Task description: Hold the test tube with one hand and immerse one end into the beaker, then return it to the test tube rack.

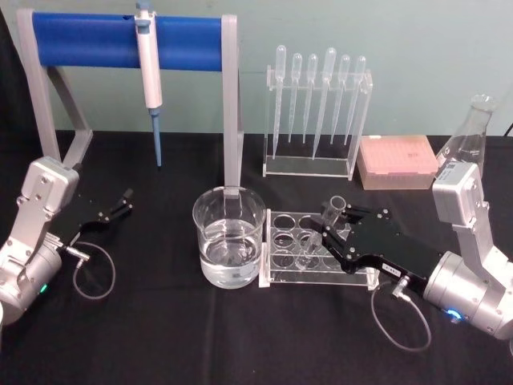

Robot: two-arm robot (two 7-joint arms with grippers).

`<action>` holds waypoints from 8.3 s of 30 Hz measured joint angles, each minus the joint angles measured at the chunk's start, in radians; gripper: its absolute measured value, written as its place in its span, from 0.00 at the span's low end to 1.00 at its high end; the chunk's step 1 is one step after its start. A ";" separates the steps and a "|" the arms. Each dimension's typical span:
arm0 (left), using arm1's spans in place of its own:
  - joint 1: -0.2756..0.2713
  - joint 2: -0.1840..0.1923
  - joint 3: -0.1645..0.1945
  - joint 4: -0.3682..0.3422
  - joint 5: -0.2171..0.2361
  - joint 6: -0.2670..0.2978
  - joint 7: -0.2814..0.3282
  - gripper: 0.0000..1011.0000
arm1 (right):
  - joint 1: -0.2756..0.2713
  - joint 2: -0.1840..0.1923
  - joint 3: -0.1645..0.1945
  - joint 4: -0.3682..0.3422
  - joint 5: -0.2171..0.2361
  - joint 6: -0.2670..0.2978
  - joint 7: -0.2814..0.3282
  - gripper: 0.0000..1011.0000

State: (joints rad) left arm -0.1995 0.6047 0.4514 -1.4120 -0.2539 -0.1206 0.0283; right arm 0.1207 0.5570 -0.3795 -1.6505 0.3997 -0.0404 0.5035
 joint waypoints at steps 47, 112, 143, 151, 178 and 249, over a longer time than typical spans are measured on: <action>0.000 0.000 0.000 0.000 0.000 0.000 0.000 0.99 | 0.269 0.151 -0.005 -0.125 0.161 0.282 0.103 0.22; 0.000 0.000 0.000 0.000 0.000 0.000 0.000 0.99 | 0.305 0.185 -0.040 -0.139 0.193 0.287 0.094 0.22; 0.000 0.000 0.000 0.000 0.000 0.000 0.000 0.99 | 0.305 0.185 -0.040 -0.139 0.192 0.287 0.094 0.22; 0.000 0.000 0.000 0.000 0.000 0.000 0.000 0.99 | 0.305 0.185 -0.040 -0.139 0.193 0.287 0.094 0.22; 0.000 0.000 0.000 0.000 0.000 0.000 0.000 0.99 | 0.305 0.185 -0.040 -0.139 0.193 0.287 0.094 0.22; 0.000 0.000 0.000 0.000 0.000 0.000 0.000 0.99 | 0.471 0.069 -0.199 -0.086 0.198 0.316 0.118 0.22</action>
State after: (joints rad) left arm -0.1996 0.6047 0.4514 -1.4119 -0.2539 -0.1205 0.0283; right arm 0.5920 0.6258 -0.5789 -1.7361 0.5973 0.2754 0.6212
